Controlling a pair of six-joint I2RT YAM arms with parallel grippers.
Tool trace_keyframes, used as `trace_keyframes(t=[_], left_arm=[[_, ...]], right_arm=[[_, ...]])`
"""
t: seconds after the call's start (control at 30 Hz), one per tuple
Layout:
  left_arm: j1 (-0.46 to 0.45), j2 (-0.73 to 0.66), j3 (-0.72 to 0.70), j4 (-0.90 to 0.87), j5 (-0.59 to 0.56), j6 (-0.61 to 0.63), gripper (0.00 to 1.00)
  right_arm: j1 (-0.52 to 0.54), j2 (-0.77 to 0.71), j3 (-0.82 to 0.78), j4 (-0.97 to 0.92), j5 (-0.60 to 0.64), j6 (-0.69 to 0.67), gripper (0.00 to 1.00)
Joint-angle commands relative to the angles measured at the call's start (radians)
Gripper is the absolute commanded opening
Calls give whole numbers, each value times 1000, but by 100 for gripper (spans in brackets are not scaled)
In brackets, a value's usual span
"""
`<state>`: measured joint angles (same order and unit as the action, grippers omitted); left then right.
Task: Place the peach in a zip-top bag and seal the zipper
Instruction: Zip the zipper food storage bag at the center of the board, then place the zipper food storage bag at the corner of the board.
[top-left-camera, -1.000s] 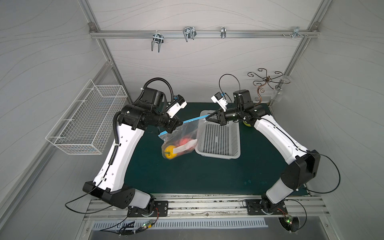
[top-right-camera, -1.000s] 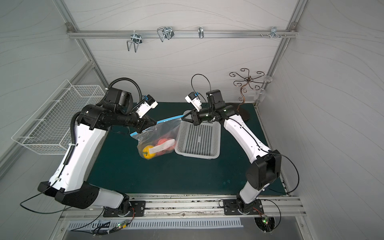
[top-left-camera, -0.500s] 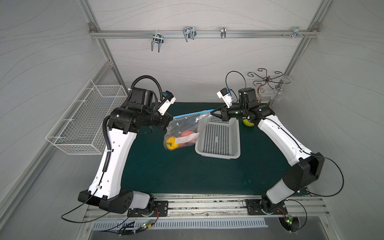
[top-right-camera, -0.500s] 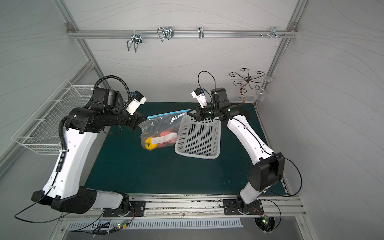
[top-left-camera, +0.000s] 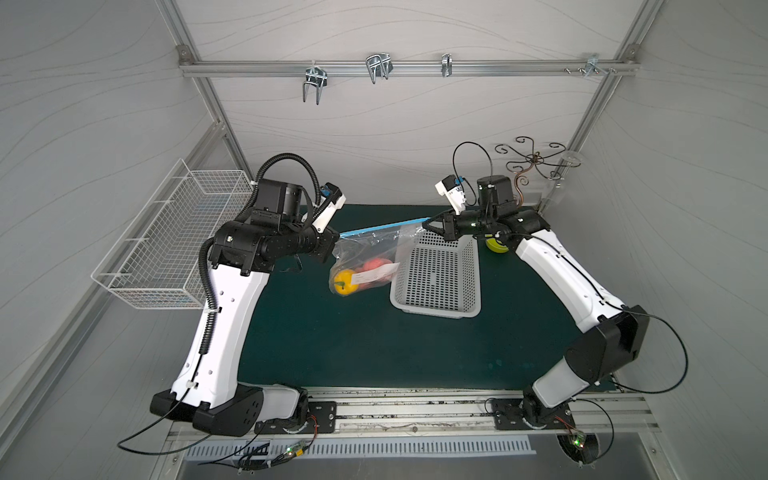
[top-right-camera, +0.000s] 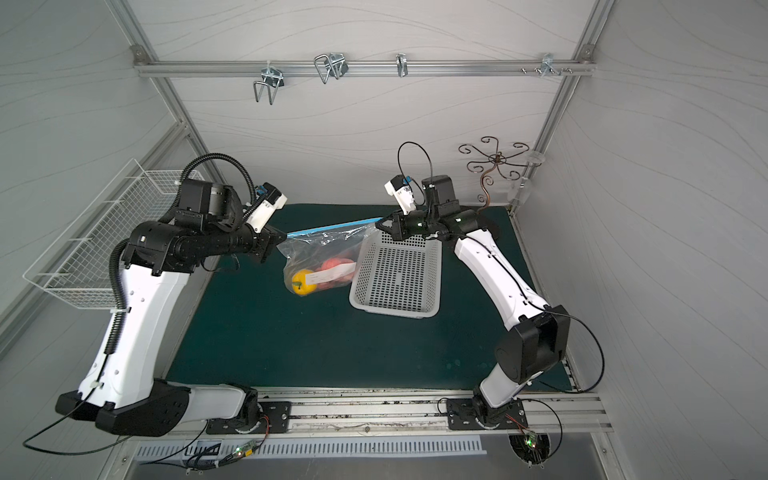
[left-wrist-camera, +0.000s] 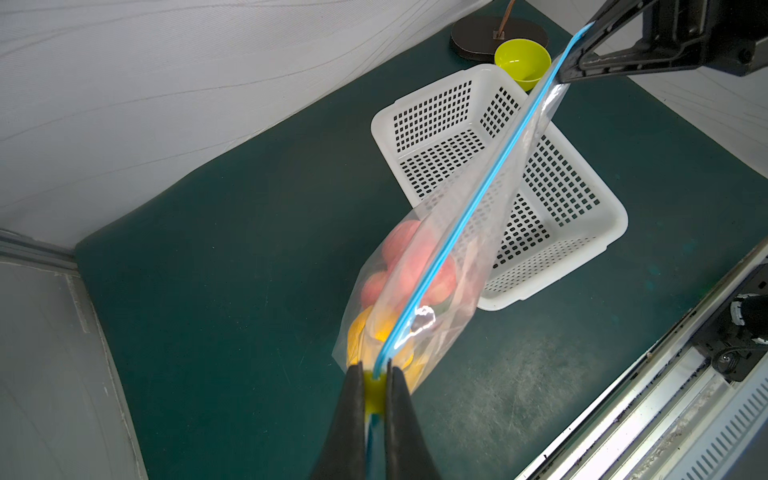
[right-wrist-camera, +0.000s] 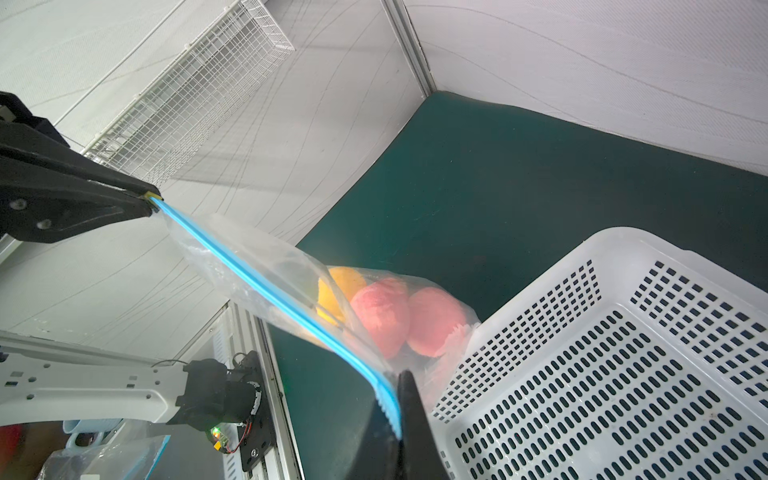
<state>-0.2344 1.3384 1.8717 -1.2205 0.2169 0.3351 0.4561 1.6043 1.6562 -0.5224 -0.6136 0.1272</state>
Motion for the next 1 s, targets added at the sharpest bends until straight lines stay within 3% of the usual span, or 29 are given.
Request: trace_keyframes(t=[0.0,0.13,0.33,0.53,0.97], left_arm=[[35,-38,2,-51,-115,-12,0],[35,-35,3,-50,-78,-22,0],[35,-25,0,-54,43,-24,9],[29,-10,-17,-39,145,-34,26],[-42,37,-69,-27,295,-1,63]], right_arm=[[-65,-31,-5,-1,96,16,0],[-50,-32,-12,28,34,0,0],[19,-22,-7,65,-89,-99,0],[60,-2,-6,90,-200,-164,0],[102,87,55,50,-247,-207,0]])
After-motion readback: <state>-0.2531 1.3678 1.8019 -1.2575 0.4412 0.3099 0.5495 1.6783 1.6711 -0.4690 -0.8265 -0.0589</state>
